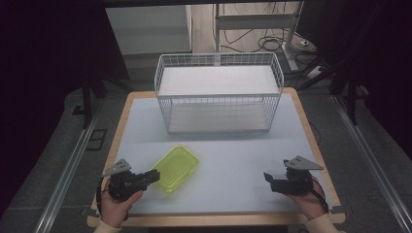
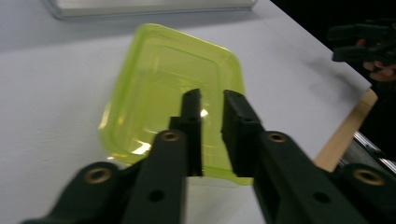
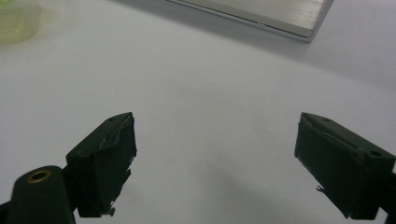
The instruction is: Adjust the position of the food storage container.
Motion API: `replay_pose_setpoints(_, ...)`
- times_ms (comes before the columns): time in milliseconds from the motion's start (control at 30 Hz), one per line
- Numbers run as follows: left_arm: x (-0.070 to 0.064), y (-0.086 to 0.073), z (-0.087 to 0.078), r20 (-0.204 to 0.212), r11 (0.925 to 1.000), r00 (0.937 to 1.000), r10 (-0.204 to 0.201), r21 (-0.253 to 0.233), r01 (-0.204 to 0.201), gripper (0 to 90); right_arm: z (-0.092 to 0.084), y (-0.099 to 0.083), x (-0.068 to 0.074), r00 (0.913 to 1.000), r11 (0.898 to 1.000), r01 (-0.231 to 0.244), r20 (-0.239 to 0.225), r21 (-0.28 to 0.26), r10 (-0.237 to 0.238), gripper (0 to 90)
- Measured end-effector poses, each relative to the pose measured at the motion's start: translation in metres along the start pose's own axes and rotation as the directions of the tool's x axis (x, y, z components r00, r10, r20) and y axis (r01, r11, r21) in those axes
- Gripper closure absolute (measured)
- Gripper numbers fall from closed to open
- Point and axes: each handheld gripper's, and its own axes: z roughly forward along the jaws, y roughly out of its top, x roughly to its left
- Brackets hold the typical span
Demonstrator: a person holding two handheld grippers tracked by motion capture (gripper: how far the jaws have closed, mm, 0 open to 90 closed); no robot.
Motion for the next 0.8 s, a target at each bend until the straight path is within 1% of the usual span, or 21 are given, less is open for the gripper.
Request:
replay_pose_setpoints(67, -0.006, 0.001, 0.002, 0.015, 0.9999, 0.9998, 0.011, 0.01, -0.011, 86.8, 0.0, 0.0, 0.0, 1.0, 1.0, 0.0, -0.003, 0.0, 0.0, 12.9)
replay_pose_setpoints(100, -0.012, 0.003, 0.004, 0.026, 0.9994, 0.9993, 0.025, 0.022, -0.026, 89.4, 0.0, 0.0, 0.0, 1.0, 1.0, -0.001, -0.005, 0.001, 0.001, 12.9)
replay_pose_setpoints(133, -0.012, 0.003, 0.004, 0.026, 0.9994, 0.9993, 0.025, 0.022, -0.026, 89.6, 0.0, 0.0, 0.0, 1.0, 1.0, -0.001, -0.005, 0.001, 0.001, 12.9)
replay_pose_setpoints(300, -0.026, 0.005, 0.013, 0.036, 0.9965, 0.9975, 0.061, 0.055, -0.063, 89.9, -0.001, 0.001, 0.001, 1.0, 1.0, -0.002, -0.007, -0.003, 0.002, 12.9)
replay_pose_setpoints(467, -0.036, 0.002, 0.023, 0.045, 0.9921, 0.996, 0.078, 0.095, -0.082, 90.0, 0.0, 0.001, 0.001, 1.0, 1.0, -0.002, -0.009, -0.001, 0.002, 12.9)
replay_pose_setpoints(500, -0.04, 0.0, 0.028, 0.047, 0.9894, 0.9955, 0.082, 0.116, -0.087, 89.9, 0.0, 0.001, 0.001, 1.0, 1.0, -0.001, -0.008, 0.001, 0.001, 12.9)
replay_pose_setpoints(533, -0.04, 0.0, 0.028, 0.047, 0.9894, 0.9955, 0.082, 0.116, -0.087, 89.9, 0.0, 0.001, 0.001, 1.0, 1.0, -0.001, -0.008, 0.001, 0.001, 12.9)
replay_pose_setpoints(600, -0.044, -0.002, 0.033, 0.05, 0.9864, 0.9951, 0.086, 0.137, -0.092, 89.9, 0.0, 0.001, 0.002, 1.0, 1.0, 0.001, -0.009, 0.001, -0.001, 12.9)
replay_pose_setpoints(633, -0.049, -0.004, 0.039, 0.052, 0.9816, 0.9941, 0.095, 0.161, -0.103, 89.9, 0.001, 0.001, 0.002, 0.9999, 1.0, 0.0, -0.013, 0.0, 0.0, 12.9)
replay_pose_setpoints(667, -0.049, -0.004, 0.039, 0.052, 0.9816, 0.9941, 0.095, 0.161, -0.103, 90.0, 0.001, 0.001, 0.002, 0.9999, 1.0, 0.0, -0.013, 0.0, 0.0, 12.9)
replay_pose_setpoints(733, -0.053, -0.006, 0.043, 0.055, 0.9759, 0.9922, 0.112, 0.182, -0.12, 90.0, 0.001, 0.001, 0.003, 0.9999, 1.0, 0.002, -0.013, 0.001, -0.002, 12.9)
replay_pose_setpoints(800, -0.055, -0.008, 0.046, 0.049, 0.9709, 0.9915, 0.121, 0.202, -0.128, 90.0, 0.002, 0.001, 0.003, 0.9999, 1.0, 0.002, -0.013, 0.003, -0.002, 12.9)
